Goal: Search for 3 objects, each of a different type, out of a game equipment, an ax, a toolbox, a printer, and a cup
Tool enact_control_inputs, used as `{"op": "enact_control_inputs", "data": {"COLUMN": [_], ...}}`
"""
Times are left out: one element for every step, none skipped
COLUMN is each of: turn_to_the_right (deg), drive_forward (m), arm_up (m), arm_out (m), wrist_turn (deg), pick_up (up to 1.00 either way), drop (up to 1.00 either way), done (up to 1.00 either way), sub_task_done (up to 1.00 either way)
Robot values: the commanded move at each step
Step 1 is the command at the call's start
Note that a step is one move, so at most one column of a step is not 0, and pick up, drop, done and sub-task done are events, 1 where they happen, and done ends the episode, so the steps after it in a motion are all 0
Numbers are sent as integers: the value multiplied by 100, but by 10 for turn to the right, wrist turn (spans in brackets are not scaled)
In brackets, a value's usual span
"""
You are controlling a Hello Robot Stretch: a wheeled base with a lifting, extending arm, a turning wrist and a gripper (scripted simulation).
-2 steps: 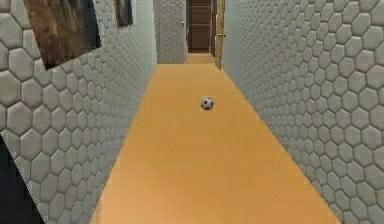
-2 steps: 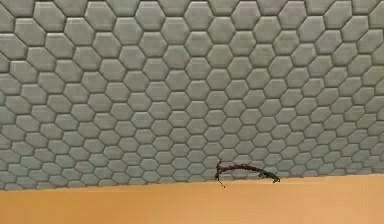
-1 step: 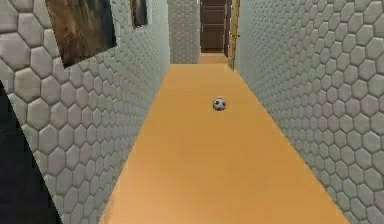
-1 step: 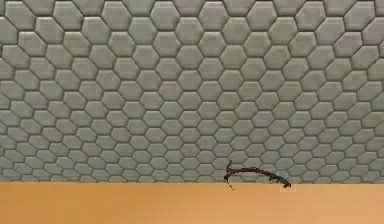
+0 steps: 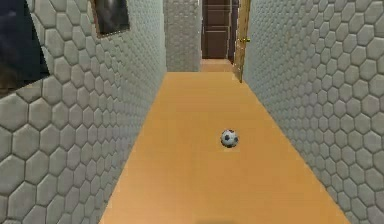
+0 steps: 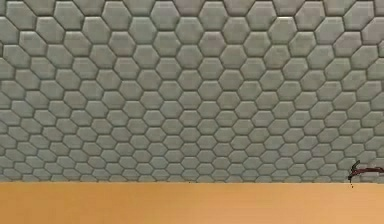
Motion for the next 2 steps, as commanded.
{"op": "enact_control_inputs", "data": {"turn_to_the_right": [0, 0], "drive_forward": [100, 100], "arm_up": [0, 0], "arm_out": [0, 0], "wrist_turn": [0, 0], "pick_up": [0, 0], "drop": [0, 0], "done": [0, 0], "sub_task_done": [0, 0]}}
